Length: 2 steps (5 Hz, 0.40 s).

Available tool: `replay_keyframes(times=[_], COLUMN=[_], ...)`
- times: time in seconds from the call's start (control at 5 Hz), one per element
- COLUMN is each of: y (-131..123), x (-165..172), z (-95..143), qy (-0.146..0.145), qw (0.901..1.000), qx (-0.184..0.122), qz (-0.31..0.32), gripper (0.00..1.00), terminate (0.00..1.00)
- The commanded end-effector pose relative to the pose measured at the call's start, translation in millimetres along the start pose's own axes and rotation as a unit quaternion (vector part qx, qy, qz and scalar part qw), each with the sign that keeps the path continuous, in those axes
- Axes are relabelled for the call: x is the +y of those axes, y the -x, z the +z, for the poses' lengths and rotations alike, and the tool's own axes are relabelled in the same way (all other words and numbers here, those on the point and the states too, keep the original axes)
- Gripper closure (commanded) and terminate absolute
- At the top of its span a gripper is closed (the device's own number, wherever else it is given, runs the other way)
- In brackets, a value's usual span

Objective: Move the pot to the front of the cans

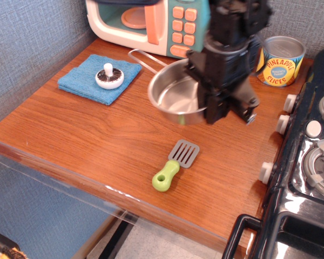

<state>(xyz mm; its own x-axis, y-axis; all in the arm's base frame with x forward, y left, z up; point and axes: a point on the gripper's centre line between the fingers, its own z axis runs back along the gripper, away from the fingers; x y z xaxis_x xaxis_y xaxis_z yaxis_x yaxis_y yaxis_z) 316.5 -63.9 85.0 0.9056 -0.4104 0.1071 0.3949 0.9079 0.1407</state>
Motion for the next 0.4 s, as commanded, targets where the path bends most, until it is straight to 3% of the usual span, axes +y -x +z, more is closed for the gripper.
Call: replay_keyframes(times=[0.0,0.2], y=[-48,-50], x=[10,21], z=[-21,-40], qy=[-0.022,-0.029], qw=[0.9992,0.9979], qx=[0.014,0.038], qz=[0.031,0.044], gripper=[1.00,1.00], terminate=[0.00,0.00])
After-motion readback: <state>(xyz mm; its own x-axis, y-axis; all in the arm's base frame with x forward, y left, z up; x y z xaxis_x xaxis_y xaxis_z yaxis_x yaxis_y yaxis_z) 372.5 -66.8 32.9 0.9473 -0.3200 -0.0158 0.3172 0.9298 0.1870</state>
